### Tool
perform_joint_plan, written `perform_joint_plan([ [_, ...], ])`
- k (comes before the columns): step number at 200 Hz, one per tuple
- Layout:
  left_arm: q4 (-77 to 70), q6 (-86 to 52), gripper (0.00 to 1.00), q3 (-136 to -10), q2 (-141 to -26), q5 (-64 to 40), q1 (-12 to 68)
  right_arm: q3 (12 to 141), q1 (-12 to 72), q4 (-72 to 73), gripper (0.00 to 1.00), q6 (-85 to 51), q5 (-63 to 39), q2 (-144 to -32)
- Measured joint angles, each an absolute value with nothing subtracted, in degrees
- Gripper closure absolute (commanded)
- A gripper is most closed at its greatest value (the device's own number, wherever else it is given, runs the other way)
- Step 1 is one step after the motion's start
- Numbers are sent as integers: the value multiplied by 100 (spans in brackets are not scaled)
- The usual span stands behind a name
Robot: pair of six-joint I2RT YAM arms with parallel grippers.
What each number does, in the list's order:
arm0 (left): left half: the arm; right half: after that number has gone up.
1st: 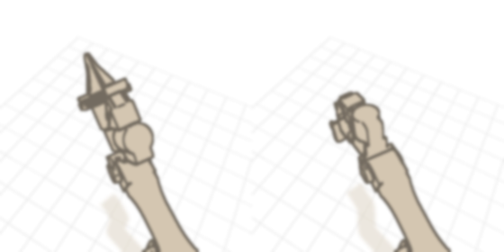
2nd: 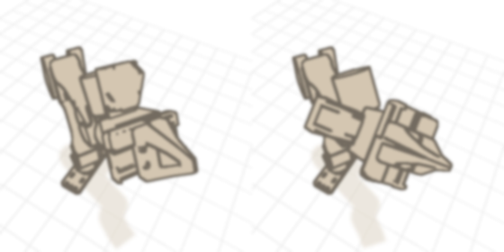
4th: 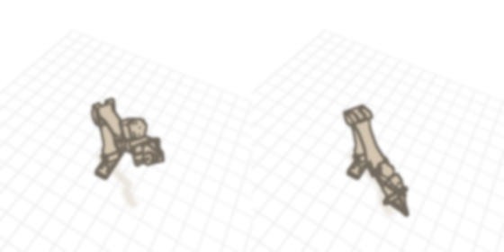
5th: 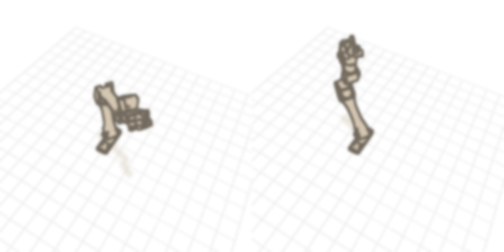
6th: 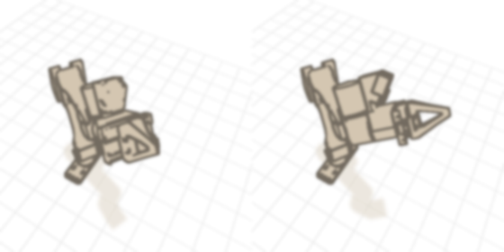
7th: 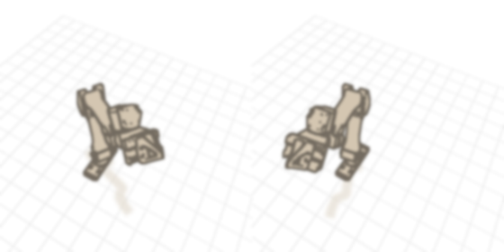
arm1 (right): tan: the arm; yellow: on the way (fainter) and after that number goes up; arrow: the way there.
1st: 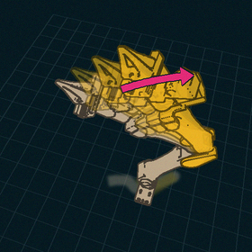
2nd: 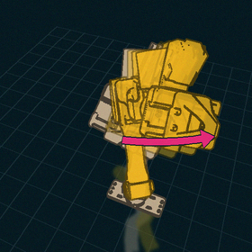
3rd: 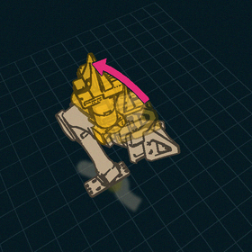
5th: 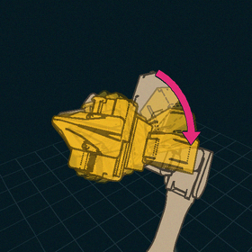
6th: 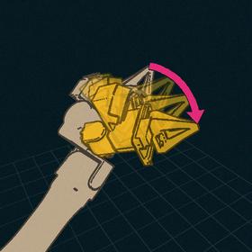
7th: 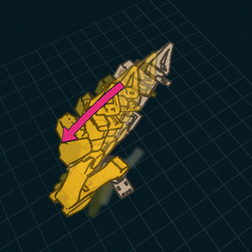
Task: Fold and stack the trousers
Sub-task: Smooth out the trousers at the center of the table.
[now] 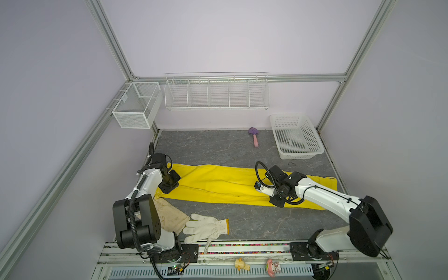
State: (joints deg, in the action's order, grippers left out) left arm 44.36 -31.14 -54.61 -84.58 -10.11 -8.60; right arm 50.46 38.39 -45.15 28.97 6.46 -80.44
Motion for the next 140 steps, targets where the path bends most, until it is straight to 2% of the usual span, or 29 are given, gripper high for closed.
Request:
perform_joint_plan([
  [61, 4501, -3079, 100, -5247, -8379, -945, -860, 4727, 3992, -4464, 93, 2869, 593, -8029],
  [107, 4525, -3035, 100, -5129, -8377, -790, -862, 4729, 4091, -4362, 90, 2836, 596, -8475],
  [140, 4574, -2965, 100, -5107, -8333, -642, -862, 4737, 4115, -4379, 77, 2770, 600, -8602],
])
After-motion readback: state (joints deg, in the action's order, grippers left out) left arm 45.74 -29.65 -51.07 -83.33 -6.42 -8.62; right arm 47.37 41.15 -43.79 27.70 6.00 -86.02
